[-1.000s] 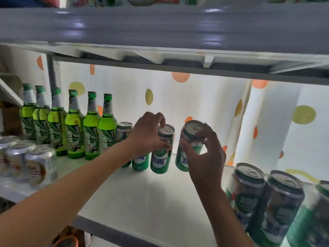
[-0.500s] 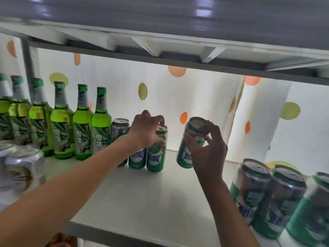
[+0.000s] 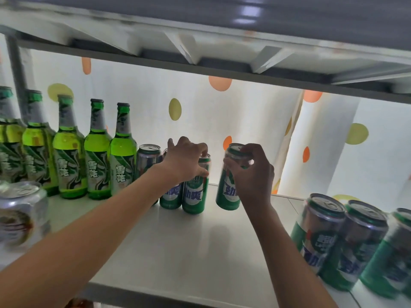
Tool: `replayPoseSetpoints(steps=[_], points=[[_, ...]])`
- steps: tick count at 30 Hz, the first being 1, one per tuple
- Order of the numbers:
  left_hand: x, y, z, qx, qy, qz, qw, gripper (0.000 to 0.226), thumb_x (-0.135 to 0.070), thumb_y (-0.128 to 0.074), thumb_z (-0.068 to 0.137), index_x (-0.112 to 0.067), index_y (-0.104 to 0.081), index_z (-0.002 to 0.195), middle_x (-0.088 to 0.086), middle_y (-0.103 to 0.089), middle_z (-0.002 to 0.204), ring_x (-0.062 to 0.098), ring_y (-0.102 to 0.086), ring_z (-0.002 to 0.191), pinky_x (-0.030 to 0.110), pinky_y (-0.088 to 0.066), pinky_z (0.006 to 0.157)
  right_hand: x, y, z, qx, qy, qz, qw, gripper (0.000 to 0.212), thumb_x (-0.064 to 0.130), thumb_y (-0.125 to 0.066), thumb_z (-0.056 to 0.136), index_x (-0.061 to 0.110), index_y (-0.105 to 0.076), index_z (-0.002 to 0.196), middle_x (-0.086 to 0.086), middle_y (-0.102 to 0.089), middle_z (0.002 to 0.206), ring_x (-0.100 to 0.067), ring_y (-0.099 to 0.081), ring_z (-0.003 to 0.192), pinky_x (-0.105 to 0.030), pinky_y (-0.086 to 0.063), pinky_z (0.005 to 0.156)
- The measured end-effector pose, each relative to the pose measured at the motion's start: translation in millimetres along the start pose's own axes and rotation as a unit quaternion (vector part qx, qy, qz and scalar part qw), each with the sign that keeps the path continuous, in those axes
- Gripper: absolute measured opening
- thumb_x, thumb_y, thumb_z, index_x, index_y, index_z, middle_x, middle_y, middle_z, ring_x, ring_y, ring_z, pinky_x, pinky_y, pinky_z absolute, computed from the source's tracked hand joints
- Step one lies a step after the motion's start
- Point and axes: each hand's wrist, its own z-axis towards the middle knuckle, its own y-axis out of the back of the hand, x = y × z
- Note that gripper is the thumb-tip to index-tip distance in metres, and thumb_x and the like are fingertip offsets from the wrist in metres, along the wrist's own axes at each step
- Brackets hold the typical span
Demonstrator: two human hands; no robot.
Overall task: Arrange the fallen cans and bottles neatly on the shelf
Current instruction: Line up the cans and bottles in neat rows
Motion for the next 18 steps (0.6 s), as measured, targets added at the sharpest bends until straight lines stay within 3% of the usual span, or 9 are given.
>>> replayPoseSetpoints(steps=[1,3,4,6,8,11,14,18], points=[[0.6,-3.4,-3.3,-0.011,-0.003,-0.034,0.999,0.047,-0.051,-0.064,0.084,-0.027,-0.053,0.123,-0.001,-0.056,0.128,0.023,-0.030,0.135,0.052,-0.021,0.111,-1.0,-2.8,-1.7,-0.006,0.000,0.002,1.000,0.035,0.027,-0.083,0.072,0.028,-0.057,0.097,0.012,-0.070,0.096,-0.013,-0.065,0.087,-0.036,-0.054,0.082],[-0.3,-11.5,-12.3,-0.109,-0.018,-0.155,0.982,0.036,-0.038,-0.054,0.095,-0.025,-0.055,0.128,-0.002,-0.043,0.147,0.018,-0.023,0.141,0.048,-0.019,0.116,-3.9,-9.6,-6.4,-0.026,0.006,0.008,1.000,0.036,0.027,-0.083,0.073,0.029,-0.058,0.098,0.012,-0.071,0.098,-0.012,-0.067,0.089,-0.030,-0.052,0.083],[-1.2,-16.7,-17.5,-0.188,-0.028,-0.217,0.958,0.031,-0.029,-0.049,0.098,-0.022,-0.056,0.128,-0.002,-0.040,0.149,0.016,-0.025,0.141,0.044,-0.021,0.116,-6.6,-13.3,-9.5,-0.036,0.008,0.010,0.999,0.036,0.028,-0.083,0.073,0.029,-0.058,0.099,0.012,-0.071,0.099,-0.013,-0.068,0.090,-0.028,-0.052,0.084],[-0.5,-28.5,-25.8,-0.328,-0.052,-0.277,0.902,0.031,-0.012,-0.043,0.099,-0.015,-0.058,0.126,0.001,-0.044,0.146,0.016,-0.035,0.137,0.041,-0.030,0.113,-14.5,-20.6,-15.0,-0.057,0.014,0.020,0.998,0.038,0.029,-0.083,0.073,0.028,-0.059,0.102,0.011,-0.071,0.101,-0.014,-0.068,0.091,-0.037,-0.056,0.084],[2.3,-45.7,-30.6,-0.384,-0.063,-0.284,0.876,0.034,-0.003,-0.039,0.097,-0.009,-0.059,0.124,0.005,-0.047,0.144,0.020,-0.038,0.136,0.045,-0.033,0.111,-21.7,-24.9,-19.4,-0.067,0.014,0.024,0.997,0.039,0.029,-0.083,0.074,0.026,-0.059,0.104,0.009,-0.071,0.101,-0.016,-0.069,0.091,-0.044,-0.057,0.082],[3.2,-71.2,-32.6,-0.370,-0.067,-0.252,0.892,0.036,0.001,-0.038,0.097,-0.005,-0.058,0.126,0.009,-0.046,0.145,0.023,-0.034,0.140,0.051,-0.026,0.114,-28.4,-31.9,-23.7,-0.061,0.023,0.012,0.998,0.039,0.028,-0.084,0.074,0.024,-0.059,0.104,0.009,-0.071,0.101,-0.015,-0.069,0.091,-0.040,-0.058,0.083],[-5.3,-77.6,-35.4,-0.335,-0.084,-0.232,0.909,0.036,-0.003,-0.038,0.098,-0.006,-0.056,0.129,0.008,-0.045,0.146,0.020,-0.031,0.142,0.046,-0.020,0.119,-31.5,-38.7,-27.9,-0.027,0.037,-0.003,0.999,0.037,0.027,-0.083,0.075,0.028,-0.056,0.101,0.011,-0.069,0.099,-0.014,-0.069,0.090,-0.035,-0.058,0.080],[-12.7,-86.1,-40.0,-0.294,-0.106,-0.202,0.928,0.038,-0.004,-0.044,0.096,-0.008,-0.054,0.132,0.008,-0.044,0.147,0.023,-0.029,0.143,0.049,-0.024,0.116,-35.8,-42.8,-32.0,-0.016,0.063,-0.013,0.998,0.037,0.027,-0.081,0.078,0.024,-0.056,0.105,0.010,-0.069,0.103,-0.015,-0.068,0.093,-0.035,-0.058,0.078]])
